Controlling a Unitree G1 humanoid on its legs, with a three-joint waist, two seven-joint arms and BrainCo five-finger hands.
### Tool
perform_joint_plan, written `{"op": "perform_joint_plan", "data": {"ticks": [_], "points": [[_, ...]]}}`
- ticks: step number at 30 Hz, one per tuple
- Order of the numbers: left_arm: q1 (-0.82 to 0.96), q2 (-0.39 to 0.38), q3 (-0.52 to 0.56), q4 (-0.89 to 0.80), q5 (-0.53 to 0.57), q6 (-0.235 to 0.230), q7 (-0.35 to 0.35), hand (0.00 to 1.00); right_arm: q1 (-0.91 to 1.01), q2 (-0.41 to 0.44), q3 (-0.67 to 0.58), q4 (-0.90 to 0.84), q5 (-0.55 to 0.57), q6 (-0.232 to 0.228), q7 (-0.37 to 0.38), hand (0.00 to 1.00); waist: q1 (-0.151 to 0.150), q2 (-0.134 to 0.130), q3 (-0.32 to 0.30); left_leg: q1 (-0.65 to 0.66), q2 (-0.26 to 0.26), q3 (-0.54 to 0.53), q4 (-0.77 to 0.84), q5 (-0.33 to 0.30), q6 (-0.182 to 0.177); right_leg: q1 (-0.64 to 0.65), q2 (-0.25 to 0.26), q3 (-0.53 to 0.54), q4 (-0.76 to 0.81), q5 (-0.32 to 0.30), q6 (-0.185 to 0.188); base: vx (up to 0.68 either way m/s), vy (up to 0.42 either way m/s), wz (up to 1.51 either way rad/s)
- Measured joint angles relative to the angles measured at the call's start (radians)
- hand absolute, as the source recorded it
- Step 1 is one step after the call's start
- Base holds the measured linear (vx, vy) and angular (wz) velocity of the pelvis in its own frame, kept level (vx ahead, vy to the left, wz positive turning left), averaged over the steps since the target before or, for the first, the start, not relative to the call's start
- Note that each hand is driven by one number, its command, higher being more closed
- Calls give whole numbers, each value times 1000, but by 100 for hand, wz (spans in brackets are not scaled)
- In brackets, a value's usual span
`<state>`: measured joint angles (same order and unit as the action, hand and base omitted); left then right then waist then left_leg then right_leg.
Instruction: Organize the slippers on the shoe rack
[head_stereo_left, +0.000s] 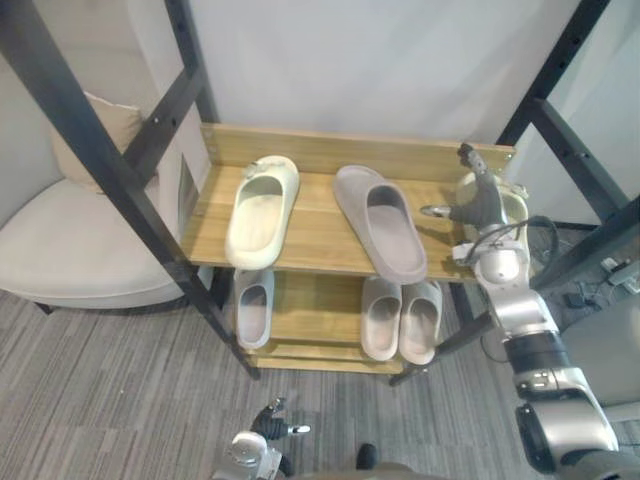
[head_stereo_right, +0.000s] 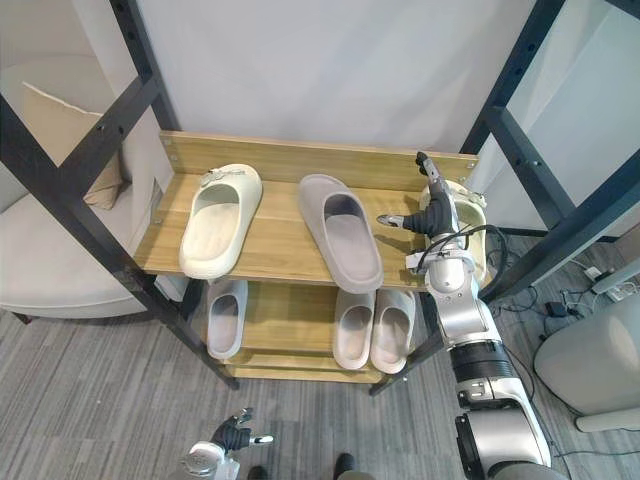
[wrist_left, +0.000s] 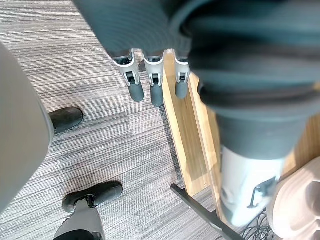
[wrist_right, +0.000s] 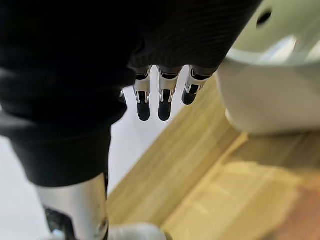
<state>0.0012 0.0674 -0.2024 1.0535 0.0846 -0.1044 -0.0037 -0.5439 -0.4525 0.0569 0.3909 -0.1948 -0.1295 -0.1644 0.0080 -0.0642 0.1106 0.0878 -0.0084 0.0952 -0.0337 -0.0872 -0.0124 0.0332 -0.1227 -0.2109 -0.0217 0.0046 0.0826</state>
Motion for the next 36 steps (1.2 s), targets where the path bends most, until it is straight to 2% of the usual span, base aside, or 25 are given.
{"op": "perform_joint_plan", "data": {"ticks": [12,19,27,36], "points": [[0,1,20,-11,-7,-1,0,0,-31,-12,7,-2,18,-3,7,0,-1,-3,18,-10,0,-18,1,0,0,-1,-1,-6,-1,0,0,12,-16,4],[0,1,20,-13,-7,-1,0,0,-20,-14,37,-78,-3,-19,16,0,-2,-3,18,-8,2,-18,2,0,0,0,-2,-6,0,0,0,0,0,0],[1,1,21,-12,-6,1,0,0,96,-5,17,-268,-6,-29,-8,0,-7,-2,17,2,11,-18,4,-1,-1,5,-1,-4,17,0,0,1,-9,0],[3,1,21,-10,-7,1,0,0,120,10,-6,-297,-1,-31,11,0,-5,-2,10,1,11,-11,17,0,-1,5,-1,4,20,0,1,-14,-14,-2]]}}
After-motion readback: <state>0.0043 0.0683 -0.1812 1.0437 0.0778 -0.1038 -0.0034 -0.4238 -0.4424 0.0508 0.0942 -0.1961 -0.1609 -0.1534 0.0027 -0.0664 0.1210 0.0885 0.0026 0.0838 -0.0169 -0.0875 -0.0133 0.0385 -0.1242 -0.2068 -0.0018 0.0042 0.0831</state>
